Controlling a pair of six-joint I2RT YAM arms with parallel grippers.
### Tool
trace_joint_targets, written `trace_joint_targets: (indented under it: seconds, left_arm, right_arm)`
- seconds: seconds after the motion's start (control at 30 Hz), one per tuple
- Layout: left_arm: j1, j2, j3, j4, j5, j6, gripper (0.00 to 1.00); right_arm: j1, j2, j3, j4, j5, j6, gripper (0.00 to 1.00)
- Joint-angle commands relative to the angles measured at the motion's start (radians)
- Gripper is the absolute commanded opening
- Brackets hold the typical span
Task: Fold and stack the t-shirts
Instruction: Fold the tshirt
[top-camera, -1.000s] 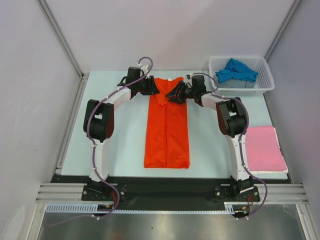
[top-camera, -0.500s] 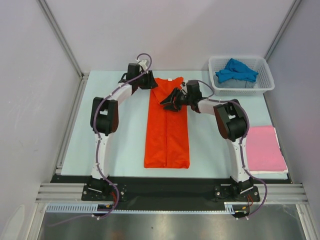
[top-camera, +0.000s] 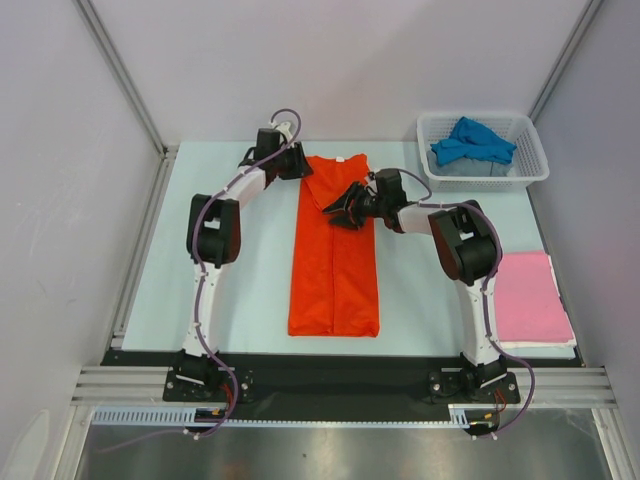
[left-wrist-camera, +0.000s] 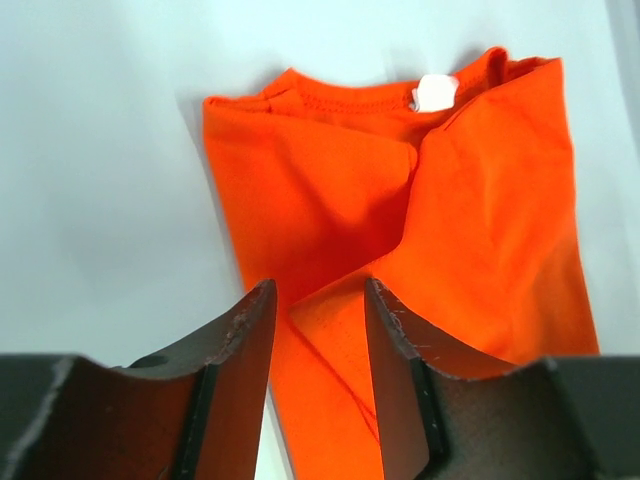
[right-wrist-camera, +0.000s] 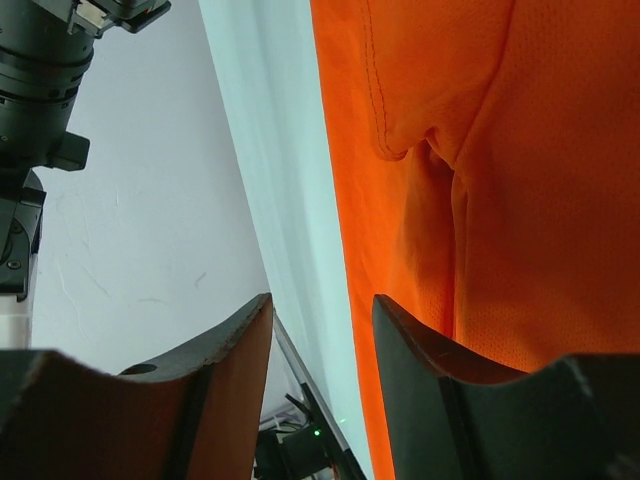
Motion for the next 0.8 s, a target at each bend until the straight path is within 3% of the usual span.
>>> trace_joint_targets:
  seconds: [0.0, 0.27, 0.5, 0.77]
  left_arm:
    - [0.007, 0.026, 0.089, -0.019, 0.051, -0.031, 0.46]
    - [0.01, 0.028, 0.072, -0.005, 0.096, -0.068, 0.4]
    - [0.012, 0.014, 0.067, -0.026, 0.08, -0.044, 0.49]
    - [0.015, 0.017, 0.066, -0.037, 0.086, -0.045, 0.47]
  right_arm:
    - [0.005, -0.042, -0.009, 0.073, 0.047, 0.087, 0.51]
    - [0.021, -0.004, 0.007, 0.1, 0.102, 0.167, 0.5]
    - [0.028, -0.025, 0.004, -0.002, 0.151, 0.136, 0.47]
    - [0.041, 0.042, 0.105, -0.064, 0.202, 0.126, 0.48]
